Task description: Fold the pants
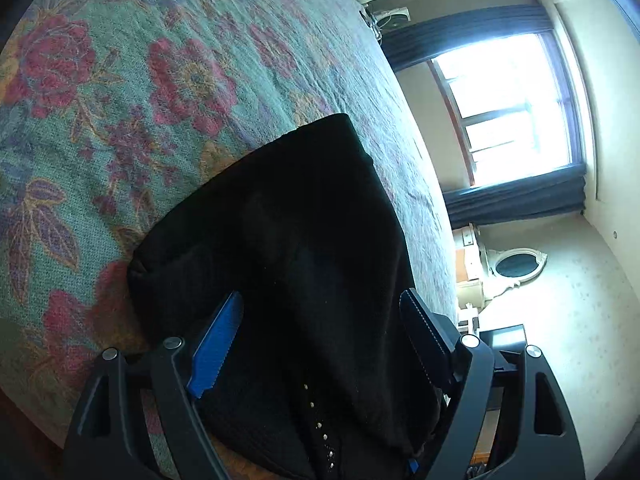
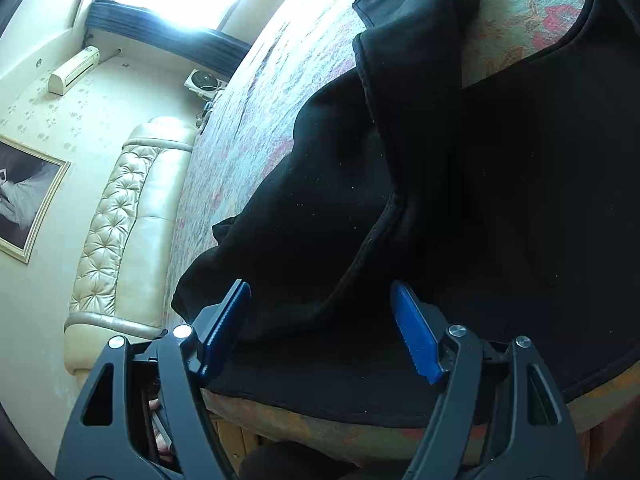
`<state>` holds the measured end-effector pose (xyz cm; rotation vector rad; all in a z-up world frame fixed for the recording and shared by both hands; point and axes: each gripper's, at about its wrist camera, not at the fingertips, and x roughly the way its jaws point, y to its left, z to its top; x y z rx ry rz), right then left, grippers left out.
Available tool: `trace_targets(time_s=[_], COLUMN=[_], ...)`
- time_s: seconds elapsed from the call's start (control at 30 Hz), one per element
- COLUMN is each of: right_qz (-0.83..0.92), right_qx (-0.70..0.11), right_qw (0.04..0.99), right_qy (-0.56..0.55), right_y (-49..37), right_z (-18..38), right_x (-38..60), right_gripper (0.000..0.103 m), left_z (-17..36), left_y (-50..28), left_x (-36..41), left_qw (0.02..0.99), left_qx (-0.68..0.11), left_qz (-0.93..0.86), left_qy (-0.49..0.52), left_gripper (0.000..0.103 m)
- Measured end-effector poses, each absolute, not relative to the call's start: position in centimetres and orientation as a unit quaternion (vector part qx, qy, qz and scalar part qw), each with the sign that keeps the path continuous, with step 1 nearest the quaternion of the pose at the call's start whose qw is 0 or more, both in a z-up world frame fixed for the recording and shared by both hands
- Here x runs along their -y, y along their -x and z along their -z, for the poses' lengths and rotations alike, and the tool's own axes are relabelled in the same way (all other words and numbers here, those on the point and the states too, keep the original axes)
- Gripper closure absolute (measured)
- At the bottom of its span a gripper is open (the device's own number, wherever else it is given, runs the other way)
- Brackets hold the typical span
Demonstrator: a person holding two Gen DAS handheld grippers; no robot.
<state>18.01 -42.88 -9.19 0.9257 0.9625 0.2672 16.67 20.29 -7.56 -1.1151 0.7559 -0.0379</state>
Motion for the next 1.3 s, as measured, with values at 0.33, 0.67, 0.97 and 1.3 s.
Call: trace_targets(time_s=[0.33, 0.67, 0.97, 1.3], right_qz=[-0.089, -0.057, -0.090, -0.102], right_qx=[-0.439, -0.441, -0.396, -0.412], right_qw=[0.777, 0.764, 0.774, 0.761], right_qy=[-0.443, -0.468, -0.486, -0.491], right_y=[-17.6, -16.8, -14.2, -10.3], right_z=[9.5, 11.2, 8.2, 8.8], right_x=[43.3, 44.3, 44.6, 44.6], right_gripper=[0.030, 0.089, 0.090, 0.091], left_z=[8.6, 9.1, 7.1, 7.4], left_y=[-17.5, -15.3, -12.6, -8.8], left_x=[-21.4, -22.0, -23.2, -23.9], left_qw=[0.780, 0.779, 0.796, 0.792], left_qx=[-0.350, -0.335, -0.315, -0.336], left_qz=[-0.006, -0.001, 0.007, -0.005], left_qy=[0.518, 0.530, 0.516, 0.510], left_gripper=[0.092, 0.092, 0.092, 0.092])
